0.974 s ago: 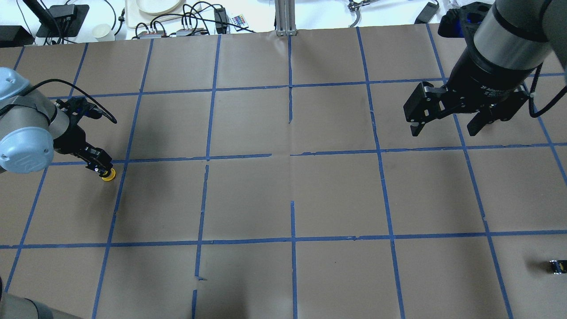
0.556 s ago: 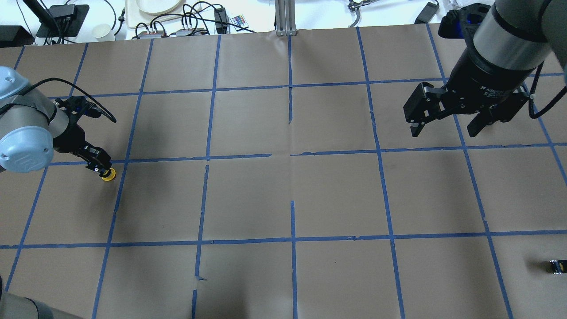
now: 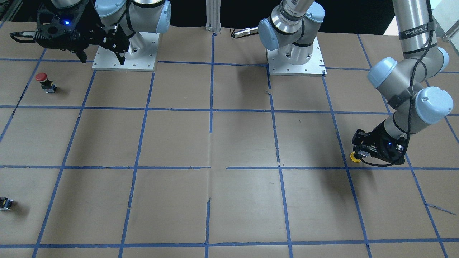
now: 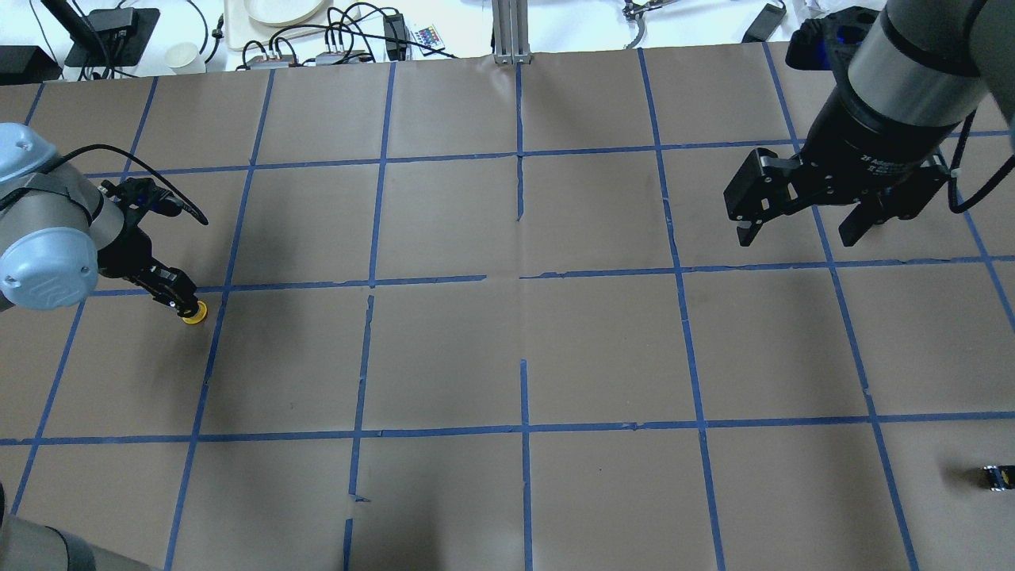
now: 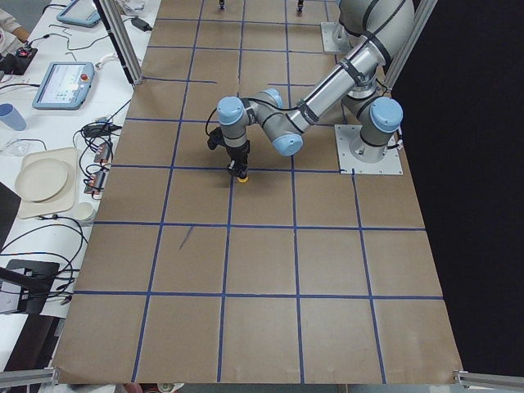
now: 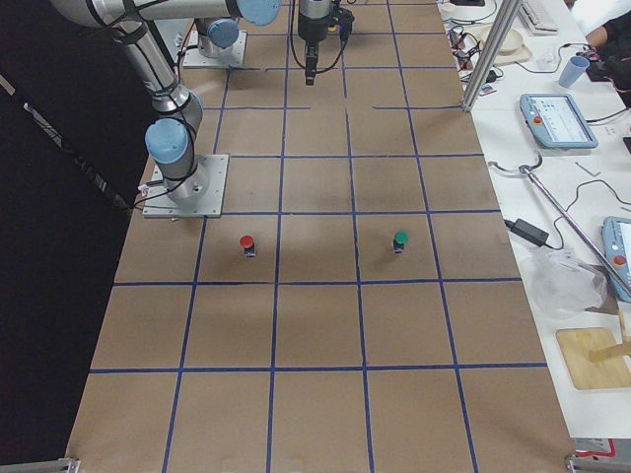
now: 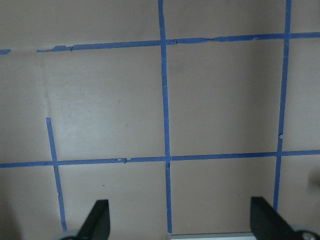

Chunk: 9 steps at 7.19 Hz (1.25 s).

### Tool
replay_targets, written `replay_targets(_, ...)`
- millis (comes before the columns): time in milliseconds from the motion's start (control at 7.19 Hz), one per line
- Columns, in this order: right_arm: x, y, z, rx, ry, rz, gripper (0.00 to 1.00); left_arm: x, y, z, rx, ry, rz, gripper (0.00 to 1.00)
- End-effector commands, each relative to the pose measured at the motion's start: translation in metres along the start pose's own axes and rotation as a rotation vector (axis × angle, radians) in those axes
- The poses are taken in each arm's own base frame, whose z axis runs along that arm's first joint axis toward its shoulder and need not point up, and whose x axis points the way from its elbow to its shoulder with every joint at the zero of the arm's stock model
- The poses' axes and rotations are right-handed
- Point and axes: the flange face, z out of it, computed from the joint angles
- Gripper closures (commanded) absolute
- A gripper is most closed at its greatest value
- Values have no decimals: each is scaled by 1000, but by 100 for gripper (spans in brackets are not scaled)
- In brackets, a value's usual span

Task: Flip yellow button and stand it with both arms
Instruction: 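Close the left gripper on the yellow button's dark base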

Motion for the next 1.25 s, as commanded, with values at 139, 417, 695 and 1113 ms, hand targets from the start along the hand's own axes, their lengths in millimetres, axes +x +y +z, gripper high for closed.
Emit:
replay_targets(139, 0, 0, 0, 0, 2, -1, 0, 1, 2, -2, -1, -7, -1, 36)
replay_targets(417, 0, 0, 0, -2, 2, -1, 0, 1, 2, -4, 0, -6, -1, 50)
replay_targets(695, 1, 0, 2, -9, 2, -3, 0, 2, 3, -6, -1, -4, -1, 67)
replay_targets(1113, 1, -1, 1, -8, 0, -4, 0, 10, 4, -32, 51, 19, 0, 74)
